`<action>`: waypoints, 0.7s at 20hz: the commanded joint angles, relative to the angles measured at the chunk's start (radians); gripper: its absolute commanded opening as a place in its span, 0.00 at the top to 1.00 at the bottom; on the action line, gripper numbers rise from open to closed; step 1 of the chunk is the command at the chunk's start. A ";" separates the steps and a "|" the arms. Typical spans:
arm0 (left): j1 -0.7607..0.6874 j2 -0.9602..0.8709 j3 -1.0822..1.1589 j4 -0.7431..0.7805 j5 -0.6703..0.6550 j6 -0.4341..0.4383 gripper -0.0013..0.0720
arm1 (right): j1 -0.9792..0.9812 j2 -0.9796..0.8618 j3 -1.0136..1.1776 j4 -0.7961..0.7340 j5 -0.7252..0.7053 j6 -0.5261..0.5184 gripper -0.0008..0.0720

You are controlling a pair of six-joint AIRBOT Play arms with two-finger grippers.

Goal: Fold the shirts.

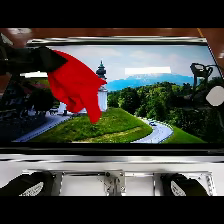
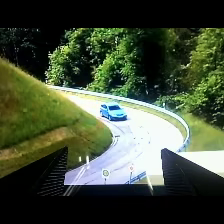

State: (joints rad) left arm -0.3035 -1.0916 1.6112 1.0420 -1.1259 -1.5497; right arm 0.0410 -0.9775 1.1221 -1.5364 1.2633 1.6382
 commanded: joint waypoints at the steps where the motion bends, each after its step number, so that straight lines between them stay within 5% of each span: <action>1: -0.194 0.035 -0.053 -0.003 0.075 -0.070 0.93 | -0.001 0.054 0.053 -0.037 0.053 -0.039 0.04; 9: -0.528 -0.172 -0.484 -0.008 0.418 -0.192 0.93 | -0.001 0.093 0.047 -0.025 0.200 -0.034 0.04; 10: -0.530 -0.213 -0.490 -0.022 0.415 -0.192 0.74 | -0.001 0.093 0.047 -0.025 0.195 -0.032 0.04; 11: -0.511 -0.241 -0.481 -0.051 0.395 -0.192 0.13 | -0.001 0.093 0.047 -0.026 0.190 -0.025 0.04; 12: -0.473 -0.250 -0.463 -0.080 0.355 -0.191 0.00 | -0.001 0.093 0.047 -0.026 0.187 -0.022 0.04; 14: -0.341 -0.231 -0.405 -0.082 0.219 -0.140 0.00 | -0.001 0.093 0.047 -0.034 0.188 -0.020 0.04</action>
State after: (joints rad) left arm -0.7326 -1.2984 1.1854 0.9894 -0.8074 -1.7245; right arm 0.0410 -0.8860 1.1683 -1.5658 1.4429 1.6112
